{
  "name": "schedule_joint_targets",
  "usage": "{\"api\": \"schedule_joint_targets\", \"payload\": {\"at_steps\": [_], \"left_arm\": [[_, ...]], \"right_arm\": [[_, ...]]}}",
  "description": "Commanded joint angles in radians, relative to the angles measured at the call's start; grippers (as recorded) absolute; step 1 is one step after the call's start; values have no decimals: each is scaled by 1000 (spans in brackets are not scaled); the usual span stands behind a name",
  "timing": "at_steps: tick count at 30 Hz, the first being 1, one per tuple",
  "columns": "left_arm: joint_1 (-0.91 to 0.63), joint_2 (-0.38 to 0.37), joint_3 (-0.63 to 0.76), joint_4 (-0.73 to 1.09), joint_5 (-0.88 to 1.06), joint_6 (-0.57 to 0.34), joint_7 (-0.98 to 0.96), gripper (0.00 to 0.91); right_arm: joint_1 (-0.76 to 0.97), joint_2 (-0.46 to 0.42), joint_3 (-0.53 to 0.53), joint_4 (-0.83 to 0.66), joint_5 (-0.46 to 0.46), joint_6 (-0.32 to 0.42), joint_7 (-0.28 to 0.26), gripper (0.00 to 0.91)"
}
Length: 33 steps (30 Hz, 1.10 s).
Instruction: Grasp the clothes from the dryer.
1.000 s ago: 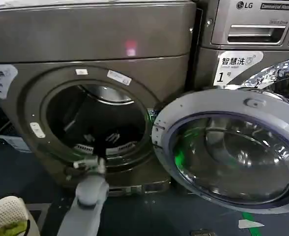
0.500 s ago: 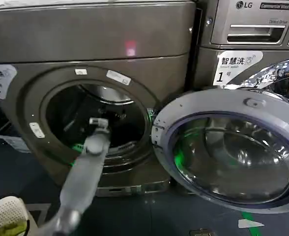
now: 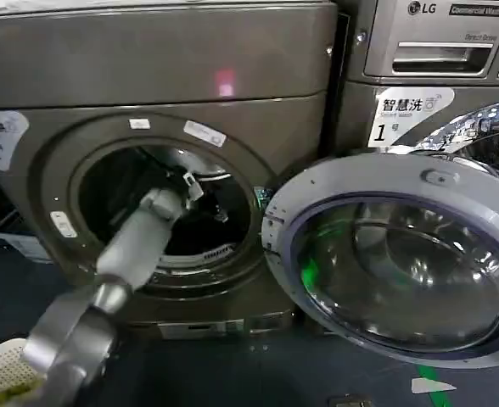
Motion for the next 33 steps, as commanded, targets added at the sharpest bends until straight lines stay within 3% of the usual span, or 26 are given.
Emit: {"api": "schedule_joint_targets", "payload": {"at_steps": [1, 8, 15, 25, 26, 28, 33], "left_arm": [[-204, -31, 156, 288, 313, -85, 292, 907], [-210, -40, 224, 302, 308, -80, 277, 907], [-143, -81, 210, 312, 171, -45, 162, 907], [-104, -105, 260, 345, 188, -36, 124, 907], [-103, -109, 261, 346, 188, -36, 122, 705], [-103, -114, 273, 347, 189, -36, 105, 148], [-105, -129, 267, 348, 178, -38, 57, 0]], "right_arm": [[5, 4, -2, 6, 0, 1, 0, 907], [13, 12, -8, 11, -1, 3, -4, 907], [11, 15, -11, 14, -2, 6, -7, 907], [13, 25, -13, 19, -2, 12, -10, 907], [15, 28, -18, 21, -3, 13, -10, 907], [20, 34, -25, 25, -3, 14, -11, 907], [26, 37, -32, 24, -3, 18, -12, 907]]}}
